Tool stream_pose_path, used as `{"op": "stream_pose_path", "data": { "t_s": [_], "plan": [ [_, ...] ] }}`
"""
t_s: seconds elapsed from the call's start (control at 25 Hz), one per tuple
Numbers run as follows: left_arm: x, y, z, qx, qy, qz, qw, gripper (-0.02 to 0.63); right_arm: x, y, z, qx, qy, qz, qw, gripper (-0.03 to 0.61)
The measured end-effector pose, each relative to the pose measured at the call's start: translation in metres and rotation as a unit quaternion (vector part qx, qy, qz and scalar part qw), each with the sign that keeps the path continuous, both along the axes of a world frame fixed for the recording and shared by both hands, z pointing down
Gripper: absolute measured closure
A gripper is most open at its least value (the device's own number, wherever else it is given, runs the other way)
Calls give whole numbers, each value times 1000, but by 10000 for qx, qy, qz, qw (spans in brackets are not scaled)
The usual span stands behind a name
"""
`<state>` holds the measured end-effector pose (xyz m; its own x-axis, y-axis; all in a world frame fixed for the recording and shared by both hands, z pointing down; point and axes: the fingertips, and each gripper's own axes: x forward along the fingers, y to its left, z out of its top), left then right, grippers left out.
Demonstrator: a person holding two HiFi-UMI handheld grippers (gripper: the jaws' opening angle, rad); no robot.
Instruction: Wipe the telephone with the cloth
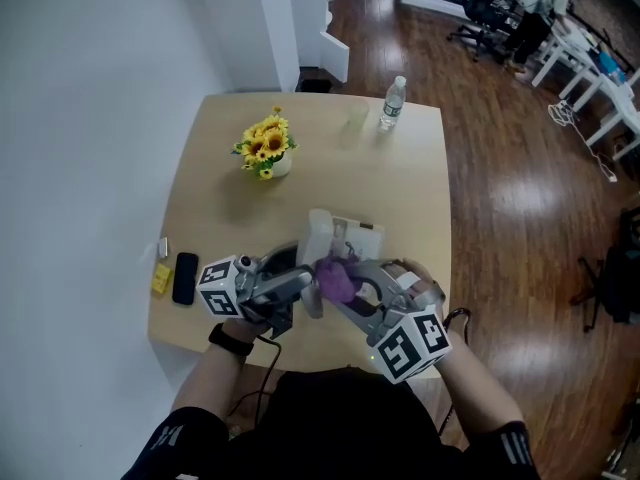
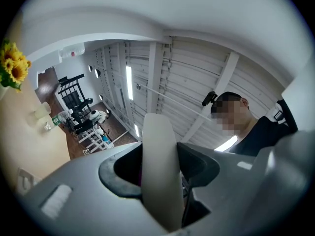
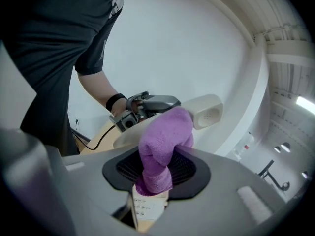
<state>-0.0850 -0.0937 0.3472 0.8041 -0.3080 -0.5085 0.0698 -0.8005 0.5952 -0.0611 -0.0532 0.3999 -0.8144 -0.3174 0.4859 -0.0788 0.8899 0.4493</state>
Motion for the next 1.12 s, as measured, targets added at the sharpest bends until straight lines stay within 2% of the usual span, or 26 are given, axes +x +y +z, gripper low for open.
{"op": "stream_pose_path", "data": {
  "t_s": [0.2,0.4,0.56,0.72,0.92,1.12],
  "plan": [
    [2,-4,-2,-58,36,-152,9999,402,-16,4,-1,118,176,-143,9997,442],
    [-1,-5,-1,-49,27,-208,9998,403,-12,11,8,1,264,-204,9994,443],
    [-11,-10,-5,-138,377,-315,9987,402,-4,18,23,-120,463,-271,9985,443],
    [-13,-11,-6,-125,415,-376,9984,402,-4,19,27,-284,339,-142,9989,443],
    [-20,-16,-10,-213,753,-489,9957,402,-1,23,33,-641,155,-29,9978,443],
    [-25,-19,-9,-209,809,-463,9954,402,2,41,56,-765,489,-328,9953,443]
  ]
}}
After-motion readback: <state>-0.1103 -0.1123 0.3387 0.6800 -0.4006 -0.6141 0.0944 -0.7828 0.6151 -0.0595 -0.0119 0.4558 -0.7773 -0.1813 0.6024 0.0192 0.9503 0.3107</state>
